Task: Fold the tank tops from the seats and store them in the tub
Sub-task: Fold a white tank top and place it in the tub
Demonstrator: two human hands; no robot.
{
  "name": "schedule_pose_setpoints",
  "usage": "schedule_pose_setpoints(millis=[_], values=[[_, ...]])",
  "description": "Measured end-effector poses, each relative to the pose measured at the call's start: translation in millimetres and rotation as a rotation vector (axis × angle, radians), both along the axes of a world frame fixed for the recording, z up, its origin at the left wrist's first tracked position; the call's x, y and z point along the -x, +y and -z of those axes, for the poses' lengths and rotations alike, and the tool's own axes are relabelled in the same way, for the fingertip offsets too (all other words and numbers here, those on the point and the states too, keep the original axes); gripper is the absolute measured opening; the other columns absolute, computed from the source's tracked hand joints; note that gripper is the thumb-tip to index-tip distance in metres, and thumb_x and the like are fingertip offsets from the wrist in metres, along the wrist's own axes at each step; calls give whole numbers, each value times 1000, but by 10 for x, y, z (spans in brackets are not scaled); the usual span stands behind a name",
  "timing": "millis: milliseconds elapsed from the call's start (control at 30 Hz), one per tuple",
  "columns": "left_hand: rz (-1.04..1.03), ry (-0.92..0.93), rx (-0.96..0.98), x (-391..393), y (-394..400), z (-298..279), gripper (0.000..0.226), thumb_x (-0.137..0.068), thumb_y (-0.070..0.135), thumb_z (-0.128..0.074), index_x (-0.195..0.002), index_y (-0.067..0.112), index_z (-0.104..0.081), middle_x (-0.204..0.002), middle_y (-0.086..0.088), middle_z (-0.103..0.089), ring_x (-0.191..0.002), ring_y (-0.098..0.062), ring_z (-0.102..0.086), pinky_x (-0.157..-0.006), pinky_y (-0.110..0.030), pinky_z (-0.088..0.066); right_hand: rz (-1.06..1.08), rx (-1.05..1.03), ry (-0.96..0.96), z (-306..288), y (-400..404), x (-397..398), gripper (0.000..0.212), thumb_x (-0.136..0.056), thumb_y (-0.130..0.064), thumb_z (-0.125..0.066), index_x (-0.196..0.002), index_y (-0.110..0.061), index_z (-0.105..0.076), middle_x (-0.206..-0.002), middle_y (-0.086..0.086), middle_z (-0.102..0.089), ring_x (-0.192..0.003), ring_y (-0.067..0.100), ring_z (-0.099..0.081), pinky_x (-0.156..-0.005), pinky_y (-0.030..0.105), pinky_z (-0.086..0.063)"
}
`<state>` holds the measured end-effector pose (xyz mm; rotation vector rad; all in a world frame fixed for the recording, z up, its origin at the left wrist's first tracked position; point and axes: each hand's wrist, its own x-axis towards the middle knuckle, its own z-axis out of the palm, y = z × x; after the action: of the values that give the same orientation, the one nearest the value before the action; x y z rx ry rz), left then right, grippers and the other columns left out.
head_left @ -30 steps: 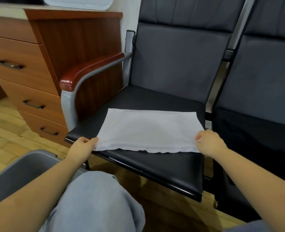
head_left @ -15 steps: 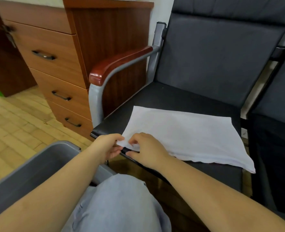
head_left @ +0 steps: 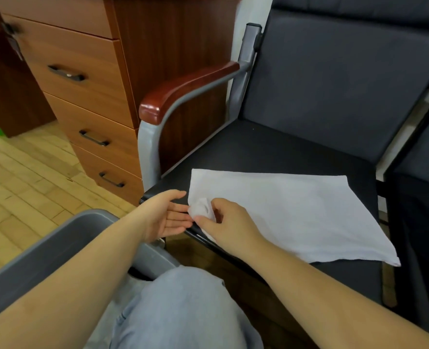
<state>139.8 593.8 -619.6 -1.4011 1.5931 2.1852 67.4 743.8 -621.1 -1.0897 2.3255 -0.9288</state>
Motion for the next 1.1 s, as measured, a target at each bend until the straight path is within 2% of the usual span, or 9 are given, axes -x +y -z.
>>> schedule_pose_setpoints(millis=[100,233,333,433,567,767,833,967,1100], values=[[-5,-6,37,74,32,-36,38,-92,39,-59,-109,5,-61,-108,-15,-68,-82,-24,-68,-57,-28,-59,-4,69,-67,-94,83,-64,18,-93,-44,-55,-97,-27,-50,-91,-12,-54,-82,9,-56,-81,20,-50],[-107,36,88,146,75,-48,34,-89,20,-68,-118,7,-56,-104,-14,-67,-83,-26,-70,-63,-33,-60,4,124,-127,-214,208,-138,25,-93,-44,-54,-111,-27,-53,-103,-14,-54,-94,9,-58,-88,20,-51],[-207,43,72,174,109,-73,35,-87,9,-68,-120,6,-55,-99,-13,-65,-80,-26,-68,-63,-35,-58,-23,160,-137,-299,331,-159,20,-93,-44,-52,-108,-31,-49,-103,-15,-54,-90,7,-59,-79,11,-48],[-330,160,-76,202,145,-132,33,-88,5,-65,-120,6,-57,-97,-13,-68,-78,-25,-70,-60,-36,-61,-49,171,-106,-401,499,-130,13,-94,-44,-51,-101,-35,-47,-94,-22,-54,-80,1,-59,-67,4,-47],[-420,338,-142,353,265,-269,40,-87,4,-65,-125,4,-55,-96,-13,-67,-73,-20,-71,-48,-25,-56,-2,178,-96,-588,776,10,10,-93,-46,-51,-88,-39,-46,-87,-24,-55,-78,3,-63,-61,4,-46],[-332,431,-10,947,740,-631,42,-87,5,-66,-127,3,-54,-103,-11,-64,-81,-17,-66,-48,-22,-55,144,229,-142,-800,1363,396,4,-92,-42,-53,-91,-38,-53,-88,-19,-64,-71,-6,-64,-58,8,-49],[-293,426,18,1198,955,-729,34,-86,5,-68,-118,7,-55,-102,-11,-65,-84,-18,-67,-54,-24,-58,199,284,-145,-830,1592,559,5,-93,-37,-56,-92,-32,-58,-87,-13,-67,-73,0,-67,-65,18,-56],[-200,390,45,1698,1408,-820,15,-85,6,-70,-91,11,-57,-88,-8,-67,-79,-17,-68,-55,-25,-57,368,315,-176,-788,2034,893,9,-93,-25,-60,-90,-17,-61,-81,-4,-70,-67,6,-69,-61,24,-58],[-94,350,101,2131,1768,-661,12,-87,5,-68,-92,9,-58,-93,-10,-67,-90,-22,-68,-77,-30,-57,493,169,-244,-596,2403,1263,15,-92,-22,-62,-89,-8,-58,-80,5,-71,-64,12,-71,-59,26,-56]])
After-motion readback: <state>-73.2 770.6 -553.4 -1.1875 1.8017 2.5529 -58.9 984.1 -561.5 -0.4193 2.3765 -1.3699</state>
